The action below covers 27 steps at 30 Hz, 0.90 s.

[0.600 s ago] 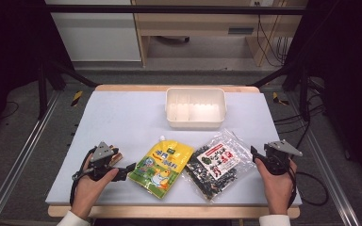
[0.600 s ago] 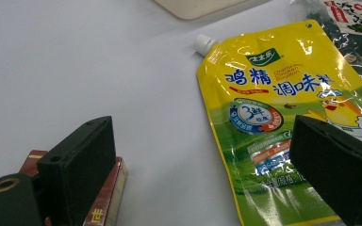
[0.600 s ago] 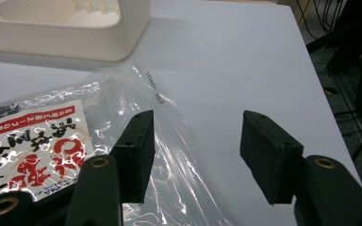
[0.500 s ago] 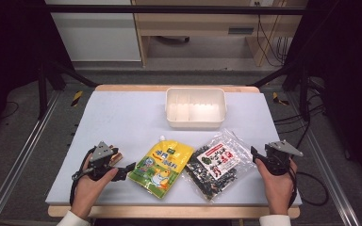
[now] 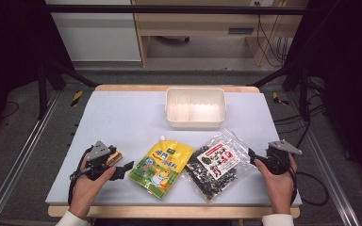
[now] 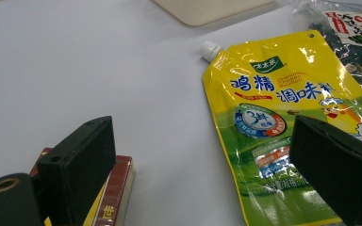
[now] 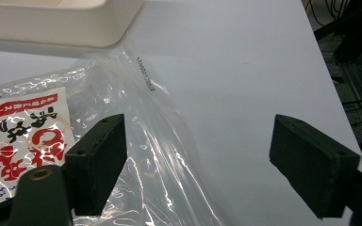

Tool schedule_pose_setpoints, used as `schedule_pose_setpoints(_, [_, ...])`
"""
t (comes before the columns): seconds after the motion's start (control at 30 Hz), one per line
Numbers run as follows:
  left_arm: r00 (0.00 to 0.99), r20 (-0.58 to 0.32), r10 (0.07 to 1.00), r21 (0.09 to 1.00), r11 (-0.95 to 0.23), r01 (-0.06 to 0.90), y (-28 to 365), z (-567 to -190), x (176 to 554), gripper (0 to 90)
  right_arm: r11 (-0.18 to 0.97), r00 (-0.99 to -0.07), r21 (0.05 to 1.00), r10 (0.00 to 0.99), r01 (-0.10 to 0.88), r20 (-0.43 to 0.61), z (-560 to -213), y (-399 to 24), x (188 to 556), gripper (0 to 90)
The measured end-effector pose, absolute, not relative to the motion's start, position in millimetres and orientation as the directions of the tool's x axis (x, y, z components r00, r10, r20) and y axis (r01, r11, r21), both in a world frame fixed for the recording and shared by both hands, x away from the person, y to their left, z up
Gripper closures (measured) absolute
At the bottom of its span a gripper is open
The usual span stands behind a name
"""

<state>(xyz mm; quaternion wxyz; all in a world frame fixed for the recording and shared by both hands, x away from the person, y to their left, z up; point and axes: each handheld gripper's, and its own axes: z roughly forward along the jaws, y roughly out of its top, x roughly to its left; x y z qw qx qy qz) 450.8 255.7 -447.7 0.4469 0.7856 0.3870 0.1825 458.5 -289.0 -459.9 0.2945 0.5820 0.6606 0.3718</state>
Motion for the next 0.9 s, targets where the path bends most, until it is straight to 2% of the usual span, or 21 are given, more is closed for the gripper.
schedule_pose_setpoints(0.2, [0.636,-0.053,0.770,0.842,-0.308,0.442,256.3,-446.7,451.5,7.4,0.058,-0.168,0.834,0.985,0.549,0.042,-461.6,-292.7,461.1,10.0])
schedule_pose_setpoints(0.33, [0.632,-0.054,0.773,0.843,-0.304,0.444,257.1,-446.8,452.0,7.4,0.053,-0.159,0.834,0.986,0.549,0.042,-461.8,-296.8,463.2,15.8])
schedule_pose_setpoints(0.47, [0.633,-0.045,0.773,0.843,-0.311,0.439,257.1,-446.0,451.8,7.6,0.066,-0.181,0.826,0.982,0.559,0.045,-465.1,-300.4,465.3,30.3])
schedule_pose_setpoints(0.6, [0.632,-0.036,0.774,0.843,-0.317,0.435,257.5,-444.9,451.7,7.7,0.079,-0.200,0.820,0.979,0.567,0.044,-465.7,-300.2,466.5,35.0])
schedule_pose_setpoints(0.9, [0.631,-0.030,0.775,0.845,-0.318,0.430,259.0,-443.2,451.2,7.9,0.086,-0.223,0.792,0.973,0.605,0.064,-469.9,-296.9,470.3,37.1])
